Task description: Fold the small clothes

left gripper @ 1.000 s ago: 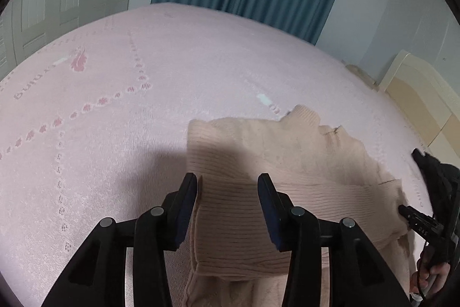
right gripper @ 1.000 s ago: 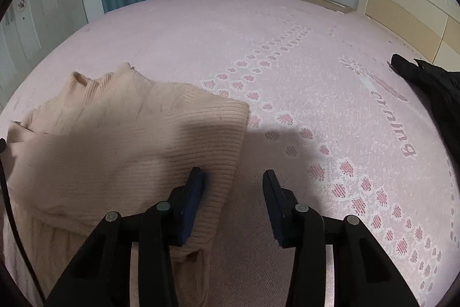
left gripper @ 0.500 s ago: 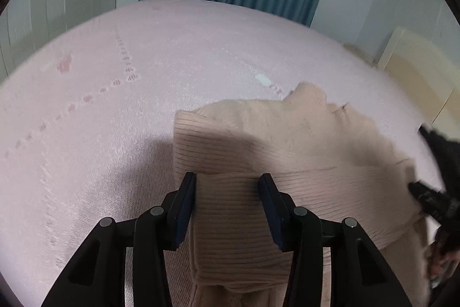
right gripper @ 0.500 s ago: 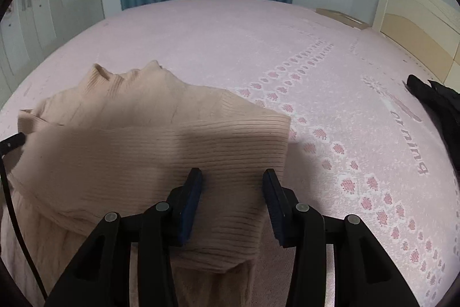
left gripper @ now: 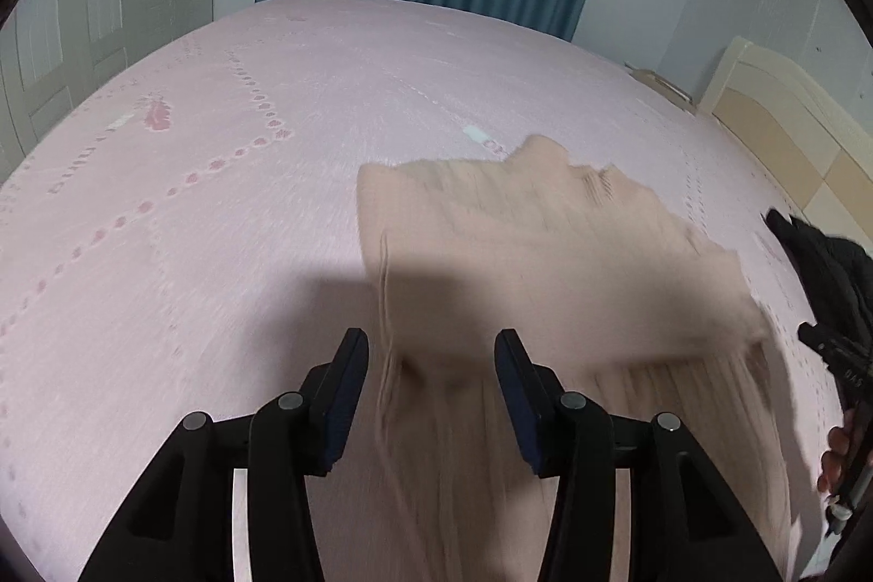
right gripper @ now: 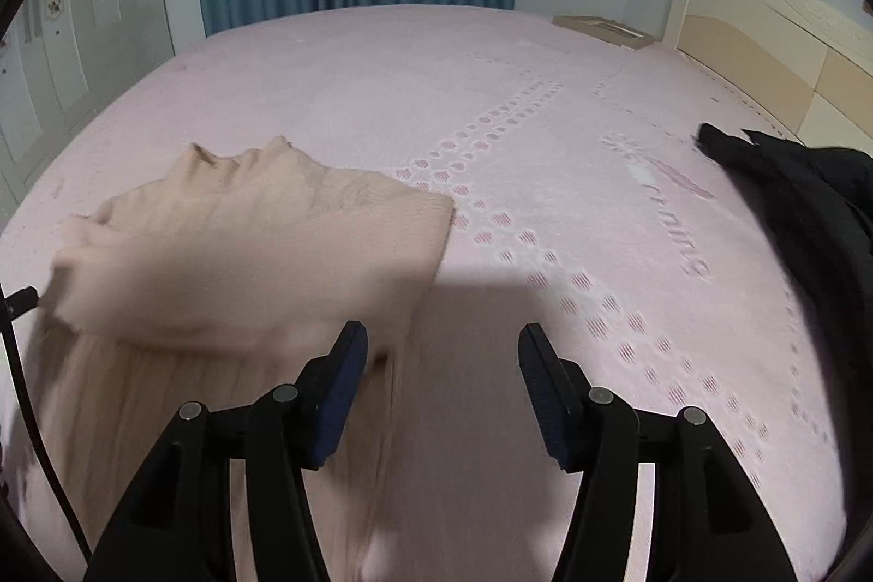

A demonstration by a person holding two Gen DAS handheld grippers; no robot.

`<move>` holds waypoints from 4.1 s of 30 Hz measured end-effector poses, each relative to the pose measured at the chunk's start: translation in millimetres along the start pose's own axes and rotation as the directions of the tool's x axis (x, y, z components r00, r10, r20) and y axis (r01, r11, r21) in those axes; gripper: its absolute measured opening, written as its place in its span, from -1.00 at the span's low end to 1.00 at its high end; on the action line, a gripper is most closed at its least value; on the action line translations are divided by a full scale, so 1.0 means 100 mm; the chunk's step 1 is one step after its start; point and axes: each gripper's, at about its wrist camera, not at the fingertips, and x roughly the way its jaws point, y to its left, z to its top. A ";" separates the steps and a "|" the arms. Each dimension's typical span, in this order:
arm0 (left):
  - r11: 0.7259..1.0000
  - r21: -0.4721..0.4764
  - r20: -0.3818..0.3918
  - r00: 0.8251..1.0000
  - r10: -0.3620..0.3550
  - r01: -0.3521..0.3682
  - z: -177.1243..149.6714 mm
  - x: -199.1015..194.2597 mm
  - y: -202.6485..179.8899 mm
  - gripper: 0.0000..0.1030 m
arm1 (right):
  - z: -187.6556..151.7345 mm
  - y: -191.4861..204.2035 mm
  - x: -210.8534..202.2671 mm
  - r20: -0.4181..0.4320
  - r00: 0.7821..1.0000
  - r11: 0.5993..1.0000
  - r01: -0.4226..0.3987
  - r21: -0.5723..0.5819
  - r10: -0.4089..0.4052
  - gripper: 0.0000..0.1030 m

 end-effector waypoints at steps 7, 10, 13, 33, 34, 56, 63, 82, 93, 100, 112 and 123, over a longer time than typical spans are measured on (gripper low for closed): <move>0.999 0.016 -0.047 0.998 0.037 -0.036 -0.51 -0.63 -0.04 -0.11 | -0.58 -0.07 -0.59 -0.055 0.996 0.996 -0.067 0.063 0.070 0.05; 0.999 -0.032 -0.067 0.998 -0.005 0.003 -0.77 -0.84 0.01 -0.11 | -0.88 -0.06 -0.78 -0.084 0.990 0.992 -0.112 0.052 0.116 -0.07; 0.997 -0.066 -0.105 0.993 -0.046 0.040 -1.08 -0.98 0.02 -0.11 | -1.20 -0.01 -0.91 -0.109 0.978 0.983 -0.176 0.042 0.180 -0.07; 0.997 -0.068 -0.121 0.991 -0.050 0.041 -1.75 -1.05 -0.19 -0.83 | -1.74 0.45 -0.89 -0.143 0.966 0.973 -0.225 -0.048 0.216 -0.86; 0.995 -0.090 -0.103 0.993 -0.050 0.041 -1.74 -1.11 -0.11 -0.84 | -1.74 0.35 -0.92 -0.128 0.968 0.975 -0.220 -0.028 0.215 -0.86; 0.934 -0.242 -0.158 0.939 -0.305 0.263 -1.29 -0.60 0.28 -0.27 | -1.42 0.02 -0.44 -0.193 0.919 0.937 -0.323 0.134 0.344 -0.39; 0.908 -0.283 -0.153 0.920 -0.361 0.309 -0.89 -0.14 0.23 -0.28 | -1.08 0.02 -0.06 -0.185 0.903 0.916 -0.353 0.192 0.387 -0.39; 0.902 -0.262 -0.189 0.899 -0.396 0.342 -1.70 -0.88 0.20 -0.31 | -1.73 -0.01 -0.68 -0.231 0.892 0.921 -0.368 0.127 0.388 -0.38; 0.897 -0.287 -0.175 0.902 -0.395 0.337 -2.03 -1.16 0.20 -0.30 | -1.94 0.01 -0.89 -0.211 0.922 0.943 -0.297 0.148 0.324 -0.33; 0.904 -0.300 -0.158 0.919 -0.361 0.304 -2.11 -1.23 0.22 -0.47 | -2.01 0.08 -0.96 -0.189 0.943 0.960 -0.256 0.114 0.274 -0.31; 0.913 -0.329 -0.180 0.933 -0.312 0.242 -2.06 -1.16 0.28 -0.80 | -2.04 0.10 -1.01 -0.204 0.944 0.964 -0.239 0.115 0.258 -0.31; 0.903 -0.349 -0.127 0.942 -0.311 0.251 -2.01 -1.24 0.35 -0.88 | -2.06 -0.07 -1.03 -0.197 0.924 0.933 -0.285 0.221 0.329 -0.90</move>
